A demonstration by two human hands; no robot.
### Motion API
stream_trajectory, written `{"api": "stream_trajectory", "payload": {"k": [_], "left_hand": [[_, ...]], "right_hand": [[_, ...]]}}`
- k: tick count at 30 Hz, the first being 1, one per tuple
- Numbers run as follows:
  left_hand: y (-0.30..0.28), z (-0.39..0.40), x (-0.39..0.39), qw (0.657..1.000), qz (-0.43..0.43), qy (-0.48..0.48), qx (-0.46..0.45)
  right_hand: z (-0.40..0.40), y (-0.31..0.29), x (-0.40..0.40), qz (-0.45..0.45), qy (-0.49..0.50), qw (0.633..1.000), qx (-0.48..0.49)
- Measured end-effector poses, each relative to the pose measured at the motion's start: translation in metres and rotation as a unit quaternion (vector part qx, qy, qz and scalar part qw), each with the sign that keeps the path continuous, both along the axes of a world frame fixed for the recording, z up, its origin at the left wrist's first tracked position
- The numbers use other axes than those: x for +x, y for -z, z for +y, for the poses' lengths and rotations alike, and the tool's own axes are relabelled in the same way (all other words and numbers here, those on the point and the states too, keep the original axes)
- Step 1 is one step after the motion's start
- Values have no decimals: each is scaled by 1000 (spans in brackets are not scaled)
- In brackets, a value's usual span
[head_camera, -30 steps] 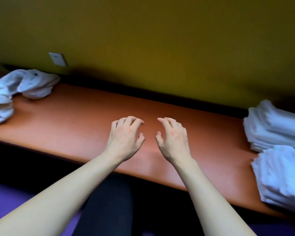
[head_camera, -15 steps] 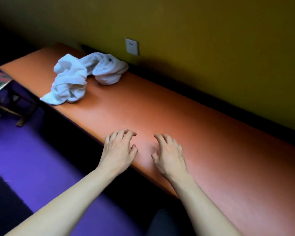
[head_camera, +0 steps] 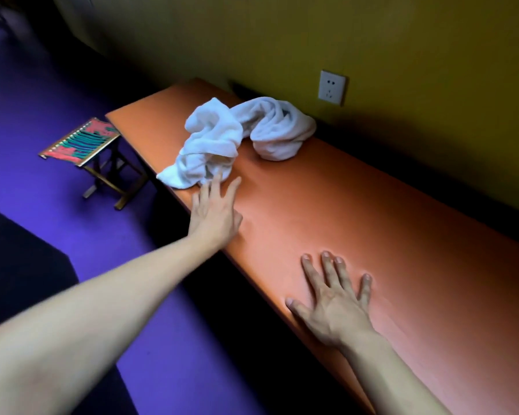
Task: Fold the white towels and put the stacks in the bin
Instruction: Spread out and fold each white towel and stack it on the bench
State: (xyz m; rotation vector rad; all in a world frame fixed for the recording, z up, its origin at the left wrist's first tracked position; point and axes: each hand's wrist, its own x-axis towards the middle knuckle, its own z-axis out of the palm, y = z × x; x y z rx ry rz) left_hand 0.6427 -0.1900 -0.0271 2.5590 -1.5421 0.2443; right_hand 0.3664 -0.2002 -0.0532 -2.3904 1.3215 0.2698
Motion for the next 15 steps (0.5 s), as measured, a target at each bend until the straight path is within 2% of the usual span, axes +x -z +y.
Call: {"api": "stream_trajectory", "payload": {"k": [4, 8, 13, 15], "left_hand": [[-30, -60, 41, 998, -34, 1, 47], [-37, -100, 62, 984, 30, -60, 164], [-1, -68, 24, 977, 53, 11, 204], [19, -42, 2, 980, 100, 41, 165]], "right_hand": [[-2, 0, 1, -1, 3, 1000, 17], [-2, -1, 0, -4, 7, 1000, 21], [-3, -3, 1, 1, 7, 1000, 27], [-3, -4, 1, -2, 7, 1000, 29]]}}
